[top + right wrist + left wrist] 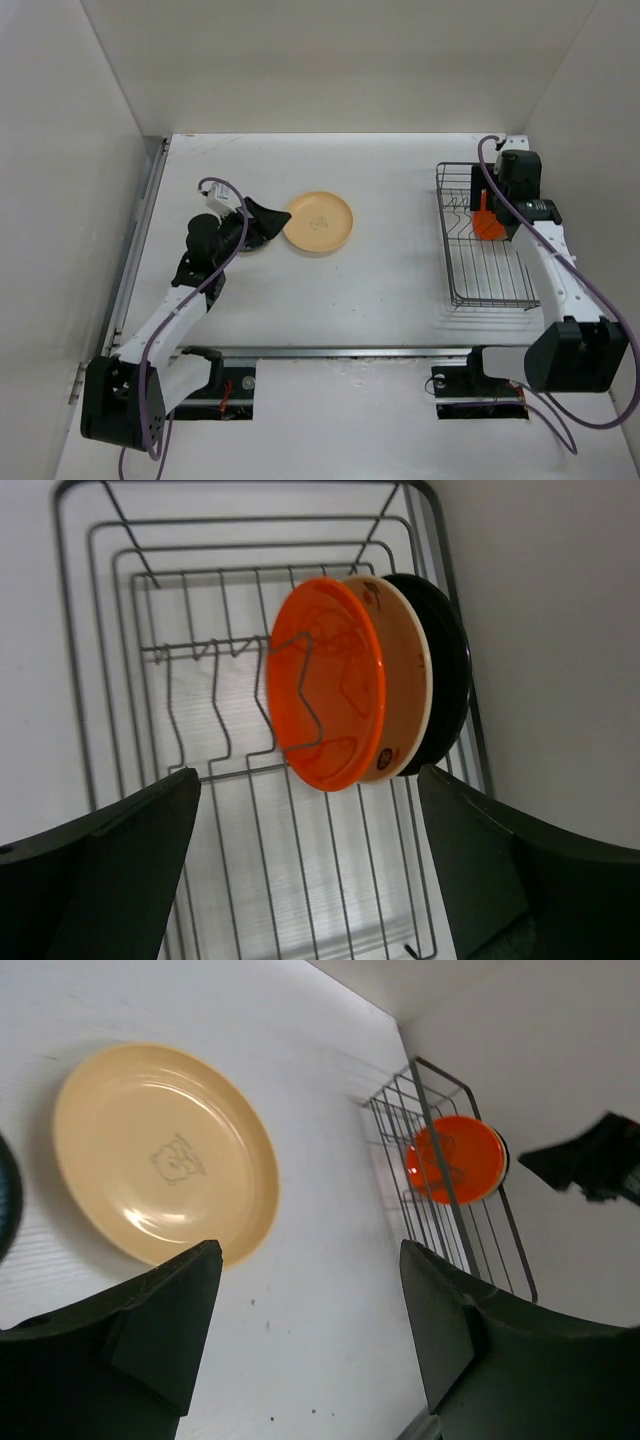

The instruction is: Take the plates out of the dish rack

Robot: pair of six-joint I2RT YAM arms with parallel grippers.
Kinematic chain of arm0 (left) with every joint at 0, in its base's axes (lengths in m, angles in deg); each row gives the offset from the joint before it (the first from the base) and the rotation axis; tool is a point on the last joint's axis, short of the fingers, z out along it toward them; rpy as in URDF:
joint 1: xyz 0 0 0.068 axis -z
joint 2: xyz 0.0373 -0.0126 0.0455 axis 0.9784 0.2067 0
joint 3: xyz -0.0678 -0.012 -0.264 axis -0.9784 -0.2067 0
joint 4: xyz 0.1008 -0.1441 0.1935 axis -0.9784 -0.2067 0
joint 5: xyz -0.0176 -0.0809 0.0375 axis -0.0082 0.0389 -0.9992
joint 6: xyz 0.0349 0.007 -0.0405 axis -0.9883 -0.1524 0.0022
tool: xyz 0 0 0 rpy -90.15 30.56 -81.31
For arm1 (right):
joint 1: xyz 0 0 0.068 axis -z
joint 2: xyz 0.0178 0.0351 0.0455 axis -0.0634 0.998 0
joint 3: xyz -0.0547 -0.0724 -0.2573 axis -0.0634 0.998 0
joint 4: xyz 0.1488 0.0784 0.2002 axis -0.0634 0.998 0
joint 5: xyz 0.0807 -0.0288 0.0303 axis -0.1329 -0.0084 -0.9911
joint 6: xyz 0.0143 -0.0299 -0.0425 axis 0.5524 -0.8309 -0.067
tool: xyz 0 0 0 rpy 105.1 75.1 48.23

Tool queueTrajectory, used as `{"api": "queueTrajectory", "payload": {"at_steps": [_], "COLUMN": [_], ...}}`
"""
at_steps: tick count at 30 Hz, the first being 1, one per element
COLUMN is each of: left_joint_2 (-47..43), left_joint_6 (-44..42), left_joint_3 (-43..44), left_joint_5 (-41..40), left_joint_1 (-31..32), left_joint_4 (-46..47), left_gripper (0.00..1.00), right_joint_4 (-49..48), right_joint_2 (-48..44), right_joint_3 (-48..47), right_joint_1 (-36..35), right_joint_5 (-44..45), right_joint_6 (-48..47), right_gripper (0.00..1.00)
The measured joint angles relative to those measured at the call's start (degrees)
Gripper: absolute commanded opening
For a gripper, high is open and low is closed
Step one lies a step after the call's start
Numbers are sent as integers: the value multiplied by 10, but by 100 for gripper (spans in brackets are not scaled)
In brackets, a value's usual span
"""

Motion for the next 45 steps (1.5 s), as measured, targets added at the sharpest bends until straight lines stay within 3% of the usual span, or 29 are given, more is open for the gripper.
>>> {"api": "queueTrajectory", "payload": {"at_steps": [5, 20, 33, 39, 45], "left_joint_2": [-7, -71, -89, -89, -89], "left_joint_6": [-26, -44, -47, -47, -48], "left_joint_3": [0, 1, 2, 2, 2], "left_joint_5": [23, 0, -17, -17, -21], "left_joint_1": [39, 73, 85, 85, 89], "left_joint_4": [12, -10, -22, -25, -33], "left_gripper": [68, 67, 67, 67, 67], "right_joint_4": [11, 19, 24, 38, 59], "right_joint_2": [54, 143, 186, 221, 245], "right_joint_3": [-24, -102, -102, -102, -102], "right_joint_1": [28, 50, 83, 89, 91], "right_joint_5": [12, 0, 6, 9, 13], "right_joint_6": [-13, -22, -23, -23, -26], "right_gripper": [81, 60, 54, 44, 21]}}
